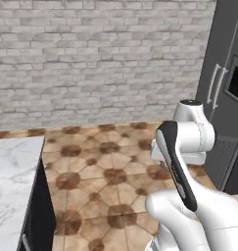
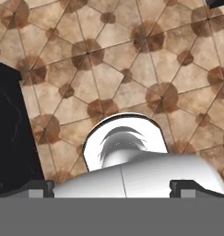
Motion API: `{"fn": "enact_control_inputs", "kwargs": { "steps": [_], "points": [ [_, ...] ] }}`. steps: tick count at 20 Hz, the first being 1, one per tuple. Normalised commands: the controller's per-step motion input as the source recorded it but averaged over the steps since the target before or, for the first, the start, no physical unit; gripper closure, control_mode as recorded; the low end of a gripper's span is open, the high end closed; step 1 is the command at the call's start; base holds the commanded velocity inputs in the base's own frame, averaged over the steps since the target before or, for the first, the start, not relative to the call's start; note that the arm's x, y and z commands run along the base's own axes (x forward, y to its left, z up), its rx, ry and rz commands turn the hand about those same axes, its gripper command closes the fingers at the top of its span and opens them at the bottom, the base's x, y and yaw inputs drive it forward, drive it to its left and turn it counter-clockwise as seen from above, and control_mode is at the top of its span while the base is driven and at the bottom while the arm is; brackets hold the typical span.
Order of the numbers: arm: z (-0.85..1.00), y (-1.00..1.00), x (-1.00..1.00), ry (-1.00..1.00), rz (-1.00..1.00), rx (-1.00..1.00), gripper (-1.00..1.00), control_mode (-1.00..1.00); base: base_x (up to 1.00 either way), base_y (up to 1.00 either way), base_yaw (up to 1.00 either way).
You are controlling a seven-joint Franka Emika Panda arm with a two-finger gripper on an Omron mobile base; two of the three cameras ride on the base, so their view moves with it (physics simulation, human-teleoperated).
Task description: Place one of the steaks on the plate and the other in the bowl. Then place the bowl in the fridge.
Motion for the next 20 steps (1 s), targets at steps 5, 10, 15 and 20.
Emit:
{"fn": "enact_control_inputs", "kwargs": {
  "steps": [5,10,15,20],
  "points": [
    [0.0,0.0,0.0,0.0,0.0,0.0,-1.0,1.0,1.0,0.03,-0.03],
    [0.0,0.0,0.0,0.0,0.0,0.0,-1.0,1.0,1.0,0.12,-0.03],
    [0.0,0.0,0.0,0.0,0.0,0.0,-1.0,1.0,1.0,0.19,-0.1],
    [0.0,0.0,0.0,0.0,0.0,0.0,-1.0,1.0,1.0,0.22,-0.15]
  ]
}}
